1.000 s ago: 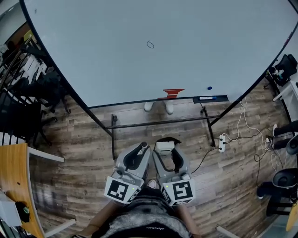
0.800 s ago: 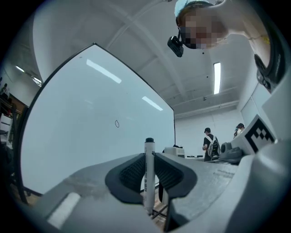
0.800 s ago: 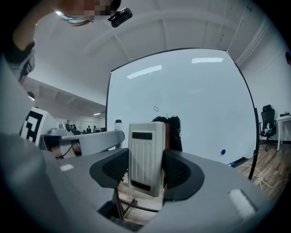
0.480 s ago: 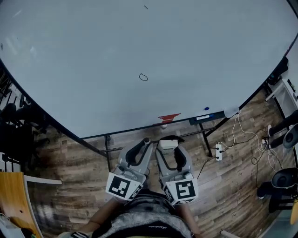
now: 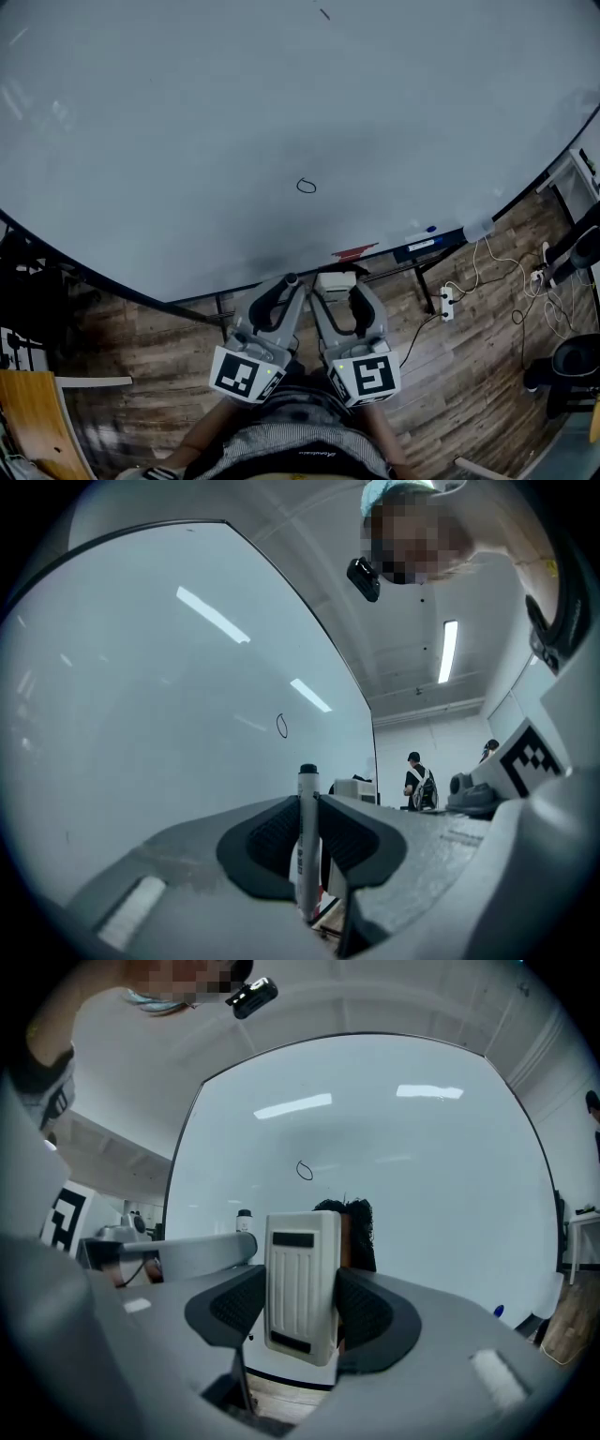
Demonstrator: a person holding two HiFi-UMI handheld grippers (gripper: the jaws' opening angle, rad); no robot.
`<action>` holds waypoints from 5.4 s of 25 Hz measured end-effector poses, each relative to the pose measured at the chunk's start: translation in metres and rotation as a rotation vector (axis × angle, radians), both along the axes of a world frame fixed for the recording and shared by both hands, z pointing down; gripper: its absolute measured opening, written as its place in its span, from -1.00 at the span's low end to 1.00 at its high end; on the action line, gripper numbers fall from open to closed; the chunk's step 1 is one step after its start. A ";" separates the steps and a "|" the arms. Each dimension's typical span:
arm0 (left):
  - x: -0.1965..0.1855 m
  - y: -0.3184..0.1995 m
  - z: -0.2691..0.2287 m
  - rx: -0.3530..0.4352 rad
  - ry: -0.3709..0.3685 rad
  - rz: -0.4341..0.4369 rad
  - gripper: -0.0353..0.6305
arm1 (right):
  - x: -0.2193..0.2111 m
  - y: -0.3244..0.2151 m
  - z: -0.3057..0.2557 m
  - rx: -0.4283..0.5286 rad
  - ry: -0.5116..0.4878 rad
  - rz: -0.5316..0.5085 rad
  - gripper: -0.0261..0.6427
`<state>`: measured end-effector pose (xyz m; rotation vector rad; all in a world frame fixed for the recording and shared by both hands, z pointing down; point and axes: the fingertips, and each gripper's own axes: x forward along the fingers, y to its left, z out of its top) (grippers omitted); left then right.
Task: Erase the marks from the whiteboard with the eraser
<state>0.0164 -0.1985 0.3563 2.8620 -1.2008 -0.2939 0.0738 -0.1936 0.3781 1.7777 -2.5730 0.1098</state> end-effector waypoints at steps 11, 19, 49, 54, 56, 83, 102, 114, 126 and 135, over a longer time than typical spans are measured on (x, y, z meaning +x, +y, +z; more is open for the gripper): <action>-0.022 -0.028 0.011 -0.029 -0.022 -0.044 -0.67 | -0.009 -0.037 -0.002 -0.010 0.017 -0.023 -0.20; -0.023 -0.048 -0.004 0.002 0.009 -0.145 -0.67 | -0.005 -0.061 -0.030 0.040 0.036 -0.109 -0.20; -0.050 -0.045 -0.003 0.007 0.023 -0.171 -0.67 | -0.002 -0.085 -0.108 0.107 -0.006 -0.114 -0.21; -0.059 -0.043 0.002 -0.010 0.023 -0.195 -0.67 | 0.001 -0.087 -0.105 0.074 -0.005 -0.109 -0.21; -0.061 -0.043 0.004 -0.014 0.024 -0.195 -0.67 | 0.001 -0.088 -0.105 0.065 -0.001 -0.104 -0.21; -0.101 -0.022 0.004 -0.034 0.028 -0.276 -0.67 | -0.103 -0.063 -0.126 0.160 0.061 -0.329 -0.21; -0.050 -0.042 0.000 -0.017 0.042 -0.145 -0.67 | -0.001 -0.083 -0.127 0.149 -0.001 -0.138 -0.20; -0.051 -0.039 0.002 -0.022 0.038 -0.135 -0.67 | 0.000 -0.084 -0.129 0.111 -0.022 -0.087 -0.21; -0.073 -0.031 0.005 -0.032 0.019 -0.203 -0.67 | -0.081 -0.071 -0.144 0.182 0.060 -0.264 -0.21; -0.087 -0.032 0.009 -0.042 0.015 -0.239 -0.67 | -0.094 -0.071 -0.143 0.196 0.018 -0.333 -0.21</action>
